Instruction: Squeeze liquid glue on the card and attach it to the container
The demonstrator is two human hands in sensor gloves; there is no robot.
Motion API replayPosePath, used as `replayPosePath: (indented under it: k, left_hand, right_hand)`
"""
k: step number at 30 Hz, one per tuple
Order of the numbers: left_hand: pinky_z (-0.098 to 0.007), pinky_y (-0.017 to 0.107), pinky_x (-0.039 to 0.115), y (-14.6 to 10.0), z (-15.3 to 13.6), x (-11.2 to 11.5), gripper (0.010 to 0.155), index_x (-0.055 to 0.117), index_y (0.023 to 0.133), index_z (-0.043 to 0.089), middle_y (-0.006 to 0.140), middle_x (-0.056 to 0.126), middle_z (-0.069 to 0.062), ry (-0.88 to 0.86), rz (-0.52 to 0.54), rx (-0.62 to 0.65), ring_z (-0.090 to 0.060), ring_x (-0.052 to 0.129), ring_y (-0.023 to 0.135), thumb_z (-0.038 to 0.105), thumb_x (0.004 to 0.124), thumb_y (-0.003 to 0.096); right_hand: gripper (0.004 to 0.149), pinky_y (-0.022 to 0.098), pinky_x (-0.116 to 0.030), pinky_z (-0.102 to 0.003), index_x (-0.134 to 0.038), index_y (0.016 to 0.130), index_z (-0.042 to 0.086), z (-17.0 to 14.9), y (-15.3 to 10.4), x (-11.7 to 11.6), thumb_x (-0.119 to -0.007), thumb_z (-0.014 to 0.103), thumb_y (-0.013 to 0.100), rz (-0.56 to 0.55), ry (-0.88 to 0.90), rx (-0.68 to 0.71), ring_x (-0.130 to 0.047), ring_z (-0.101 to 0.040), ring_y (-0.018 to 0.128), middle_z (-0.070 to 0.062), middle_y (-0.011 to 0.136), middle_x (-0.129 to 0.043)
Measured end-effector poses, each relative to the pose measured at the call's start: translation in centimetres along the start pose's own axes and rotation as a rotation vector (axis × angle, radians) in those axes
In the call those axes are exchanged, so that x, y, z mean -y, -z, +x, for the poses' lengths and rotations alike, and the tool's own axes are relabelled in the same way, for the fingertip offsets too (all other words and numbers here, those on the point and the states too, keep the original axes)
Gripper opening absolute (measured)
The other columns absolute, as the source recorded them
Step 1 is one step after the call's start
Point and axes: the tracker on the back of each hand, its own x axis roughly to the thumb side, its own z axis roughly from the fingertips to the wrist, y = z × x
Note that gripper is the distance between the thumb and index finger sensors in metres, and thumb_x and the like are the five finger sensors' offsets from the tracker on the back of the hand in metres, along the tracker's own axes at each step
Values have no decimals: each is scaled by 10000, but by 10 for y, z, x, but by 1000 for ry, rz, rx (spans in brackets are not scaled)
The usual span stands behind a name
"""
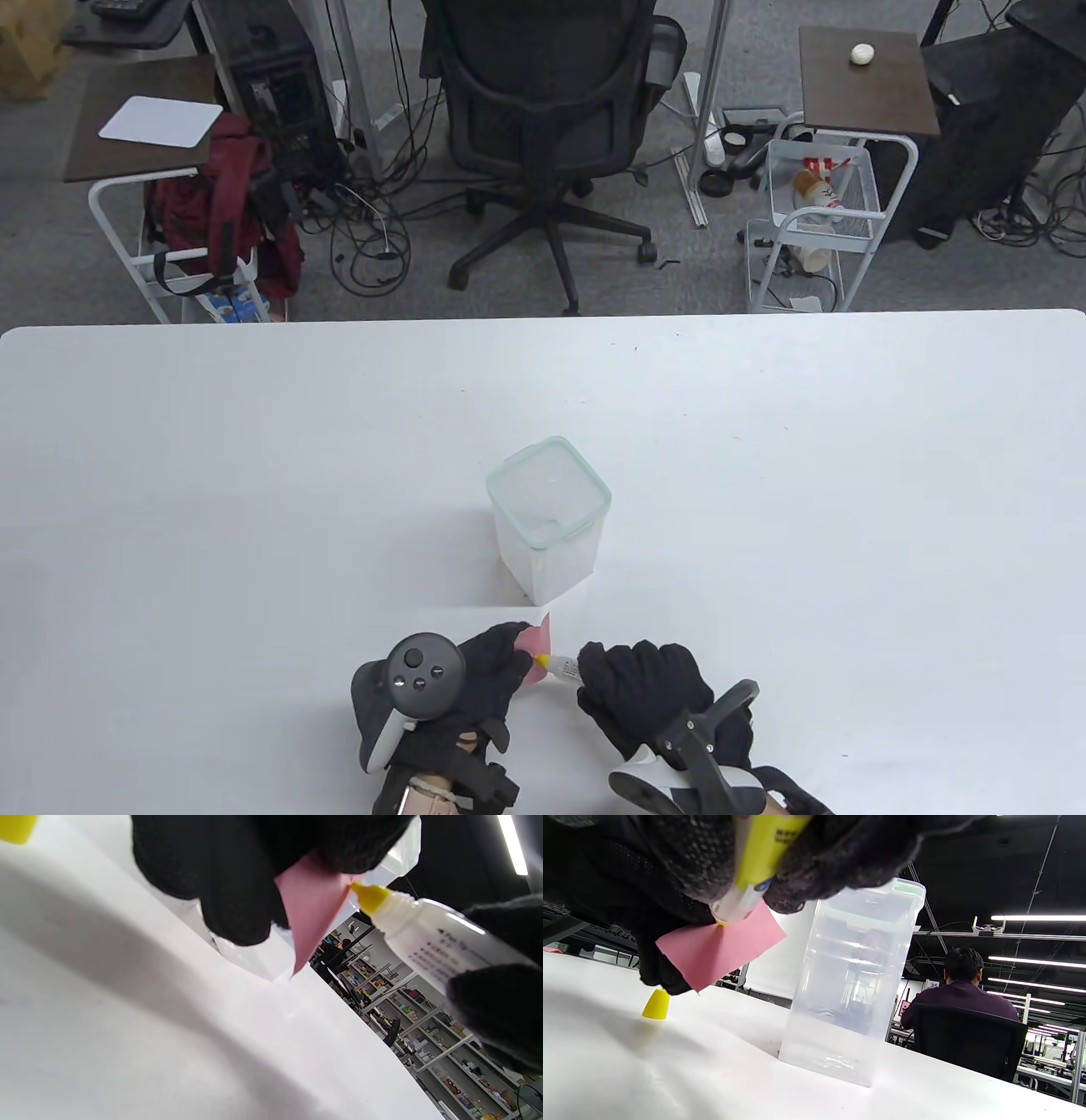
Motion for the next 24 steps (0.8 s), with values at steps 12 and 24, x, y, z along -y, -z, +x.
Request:
replayPosePath:
  k: [12, 24]
  left_hand:
    - [-369, 531, 829, 0, 0, 0, 424, 806, 857, 300, 704, 988, 66, -2, 0, 3, -190, 1043, 647, 417, 750, 454]
    - [-368, 531, 829, 0, -1, 0, 423, 806, 857, 301, 704, 987, 68, -2, -5, 4, -189, 1044, 645, 418, 749, 454]
  right_hand:
    - [461, 322, -760, -348, -819, 850, 148, 1, 0, 2, -764, 468, 523, -13, -24, 3, -872, -203, 374, -45, 607, -870]
    - [453, 312, -759, -345, -830, 832, 147, 2, -1, 2, -771, 468, 517, -22, -35, 8, -874, -204, 360, -42, 592, -874]
